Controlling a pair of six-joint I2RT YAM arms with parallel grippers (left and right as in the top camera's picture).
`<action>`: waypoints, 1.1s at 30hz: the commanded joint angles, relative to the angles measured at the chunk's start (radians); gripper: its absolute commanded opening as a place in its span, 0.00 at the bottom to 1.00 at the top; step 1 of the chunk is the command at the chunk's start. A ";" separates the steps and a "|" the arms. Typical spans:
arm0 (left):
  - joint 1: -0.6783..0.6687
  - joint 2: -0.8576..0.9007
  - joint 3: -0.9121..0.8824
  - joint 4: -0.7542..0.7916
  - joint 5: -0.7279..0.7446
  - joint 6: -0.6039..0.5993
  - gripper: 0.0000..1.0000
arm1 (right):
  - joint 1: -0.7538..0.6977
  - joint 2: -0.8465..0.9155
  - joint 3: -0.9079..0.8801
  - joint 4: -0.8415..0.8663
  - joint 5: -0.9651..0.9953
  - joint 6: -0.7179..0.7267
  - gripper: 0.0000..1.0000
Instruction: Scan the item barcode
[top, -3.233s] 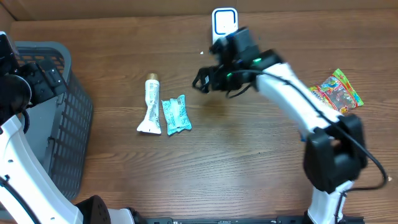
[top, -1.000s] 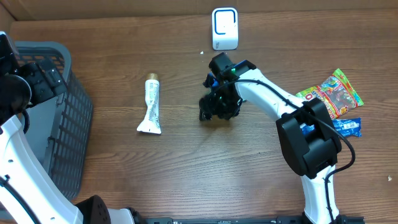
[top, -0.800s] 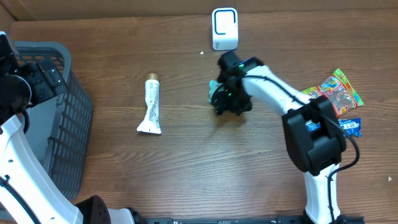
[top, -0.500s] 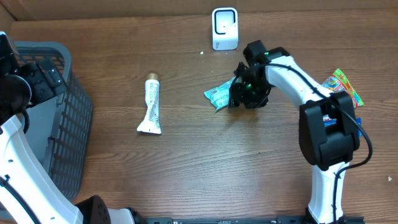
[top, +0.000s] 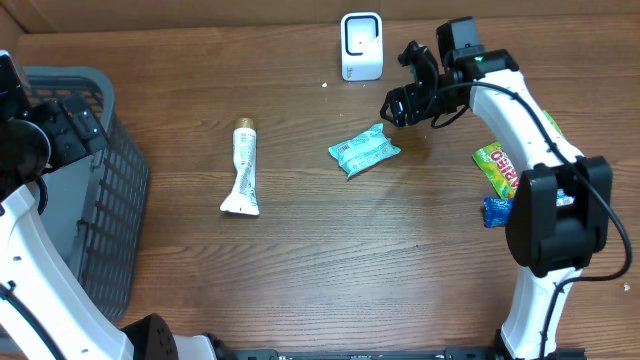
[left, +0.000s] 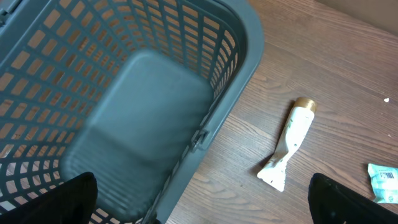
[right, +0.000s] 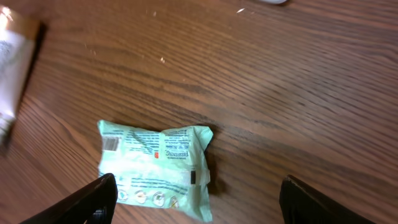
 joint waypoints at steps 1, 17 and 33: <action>0.003 0.002 0.014 0.001 0.005 -0.014 1.00 | 0.012 0.067 0.011 0.005 -0.023 -0.116 0.82; 0.003 0.002 0.014 0.001 0.005 -0.014 1.00 | 0.042 0.192 -0.014 0.040 -0.208 -0.037 0.76; 0.003 0.002 0.014 0.001 0.005 -0.014 1.00 | 0.078 0.192 -0.163 0.121 -0.125 0.246 0.33</action>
